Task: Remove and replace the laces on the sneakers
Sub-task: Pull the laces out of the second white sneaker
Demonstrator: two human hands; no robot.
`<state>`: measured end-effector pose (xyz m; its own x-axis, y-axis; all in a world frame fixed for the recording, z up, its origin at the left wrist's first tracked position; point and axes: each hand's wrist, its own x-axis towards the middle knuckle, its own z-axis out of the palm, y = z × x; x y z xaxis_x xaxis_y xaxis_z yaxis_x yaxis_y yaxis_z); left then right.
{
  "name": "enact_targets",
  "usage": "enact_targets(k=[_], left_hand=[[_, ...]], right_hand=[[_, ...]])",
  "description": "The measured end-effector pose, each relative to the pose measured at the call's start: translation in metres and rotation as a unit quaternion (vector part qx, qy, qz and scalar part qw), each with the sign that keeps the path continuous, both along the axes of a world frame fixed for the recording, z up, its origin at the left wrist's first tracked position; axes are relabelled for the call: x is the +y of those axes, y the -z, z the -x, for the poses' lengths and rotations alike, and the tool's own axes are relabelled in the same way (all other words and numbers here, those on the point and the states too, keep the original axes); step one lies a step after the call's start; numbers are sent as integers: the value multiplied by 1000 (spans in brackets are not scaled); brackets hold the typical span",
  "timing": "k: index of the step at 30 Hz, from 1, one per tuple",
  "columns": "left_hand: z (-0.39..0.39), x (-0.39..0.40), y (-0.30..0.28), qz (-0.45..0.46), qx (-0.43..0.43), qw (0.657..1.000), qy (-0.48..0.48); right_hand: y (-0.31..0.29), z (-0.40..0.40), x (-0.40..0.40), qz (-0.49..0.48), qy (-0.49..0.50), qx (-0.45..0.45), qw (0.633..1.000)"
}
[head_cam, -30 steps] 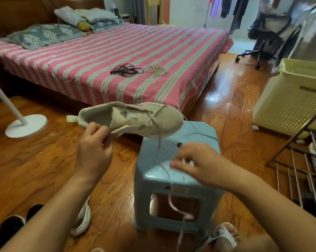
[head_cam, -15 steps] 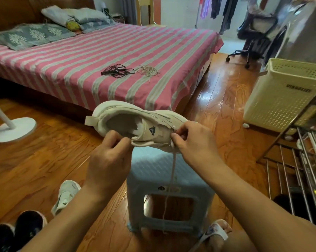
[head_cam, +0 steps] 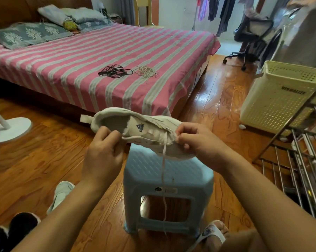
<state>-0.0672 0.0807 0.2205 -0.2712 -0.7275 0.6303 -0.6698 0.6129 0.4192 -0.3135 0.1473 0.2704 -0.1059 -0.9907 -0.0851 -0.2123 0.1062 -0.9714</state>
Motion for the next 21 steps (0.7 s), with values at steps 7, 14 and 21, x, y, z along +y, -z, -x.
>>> enact_targets(k=[7,14,21], left_hand=[[2,10,-2,65,-98,992,38],[-1,5,2,27,-100,995,9],[-4,6,-2,49,-116,992,18]], right_hand=[[16,2,-12,155,68,358,918],[24,26,-20,-24,267,402,875],[27,17,-26,149,103,385,905]])
